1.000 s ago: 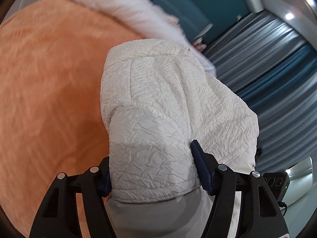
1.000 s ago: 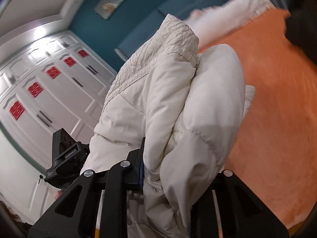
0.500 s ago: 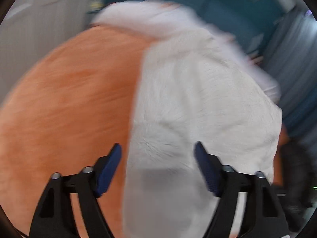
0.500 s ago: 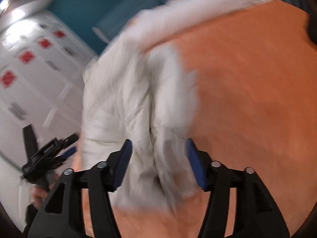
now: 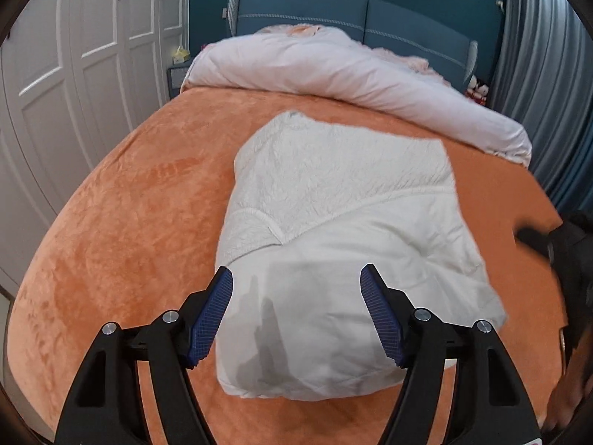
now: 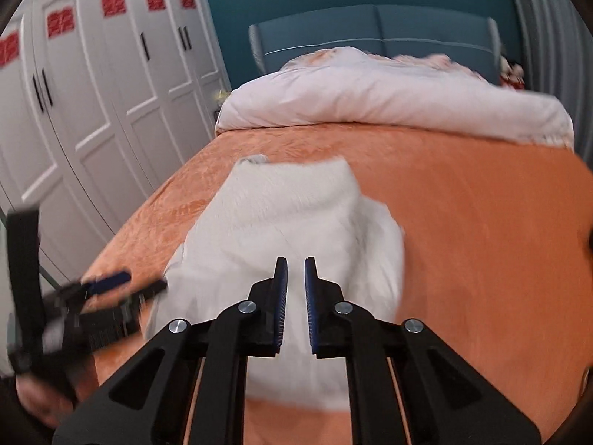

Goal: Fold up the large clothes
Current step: 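Release the folded jacket and pull both tools back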

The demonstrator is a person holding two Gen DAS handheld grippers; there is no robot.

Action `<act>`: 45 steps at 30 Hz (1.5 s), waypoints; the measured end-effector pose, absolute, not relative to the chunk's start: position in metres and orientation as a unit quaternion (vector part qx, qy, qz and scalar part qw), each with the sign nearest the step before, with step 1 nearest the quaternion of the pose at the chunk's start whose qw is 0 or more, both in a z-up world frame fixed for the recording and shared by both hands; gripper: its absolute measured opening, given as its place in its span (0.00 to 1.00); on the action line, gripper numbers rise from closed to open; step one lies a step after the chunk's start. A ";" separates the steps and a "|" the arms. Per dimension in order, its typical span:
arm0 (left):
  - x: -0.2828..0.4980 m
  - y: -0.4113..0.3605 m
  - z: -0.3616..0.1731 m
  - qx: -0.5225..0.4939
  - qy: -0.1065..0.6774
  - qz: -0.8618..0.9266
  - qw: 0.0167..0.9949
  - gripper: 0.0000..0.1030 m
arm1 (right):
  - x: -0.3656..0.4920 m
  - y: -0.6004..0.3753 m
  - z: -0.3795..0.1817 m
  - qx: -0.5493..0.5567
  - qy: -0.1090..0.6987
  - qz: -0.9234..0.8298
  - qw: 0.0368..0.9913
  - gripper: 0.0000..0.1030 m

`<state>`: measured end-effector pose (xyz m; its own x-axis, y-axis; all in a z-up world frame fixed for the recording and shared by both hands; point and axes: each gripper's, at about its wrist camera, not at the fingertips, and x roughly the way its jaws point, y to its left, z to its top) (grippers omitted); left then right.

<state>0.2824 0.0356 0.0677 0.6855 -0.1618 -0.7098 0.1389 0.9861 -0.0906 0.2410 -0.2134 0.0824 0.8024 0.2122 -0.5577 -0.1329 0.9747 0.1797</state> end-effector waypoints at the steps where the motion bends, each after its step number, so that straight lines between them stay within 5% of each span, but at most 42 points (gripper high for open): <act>1: 0.283 0.035 0.063 -0.015 0.393 -0.080 0.916 0.67 | 0.255 -0.206 0.084 0.060 0.303 0.090 0.947 0.09; 6: 0.291 0.048 0.060 -0.041 0.393 -0.065 0.916 0.67 | 0.323 -0.182 0.077 0.053 0.339 0.076 0.936 0.09; 12: 0.315 0.056 0.043 -0.052 0.418 -0.055 0.905 0.67 | 0.349 -0.205 0.002 0.064 0.405 0.000 0.912 0.04; 18: 0.319 0.055 0.008 -0.058 0.414 -0.066 0.906 0.86 | 0.328 -0.222 -0.049 0.090 0.398 -0.017 0.913 0.00; 28: 0.321 0.052 -0.012 -0.051 0.410 -0.046 0.910 0.95 | 0.327 -0.201 -0.060 0.038 0.410 -0.035 0.910 0.00; 35: 0.280 0.042 0.034 0.004 0.381 -0.016 0.924 0.89 | 0.239 -0.190 0.017 0.066 0.373 -0.016 0.925 0.12; 45: 0.186 0.017 0.053 0.023 0.379 -0.015 0.925 0.91 | 0.108 -0.187 0.011 0.083 0.386 -0.019 0.919 0.32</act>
<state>0.1863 0.0171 0.0533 0.7129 -0.0112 -0.7012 0.0457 0.9985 0.0306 0.1076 -0.1870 0.0110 0.7019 0.0296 -0.7117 0.0980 0.9856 0.1378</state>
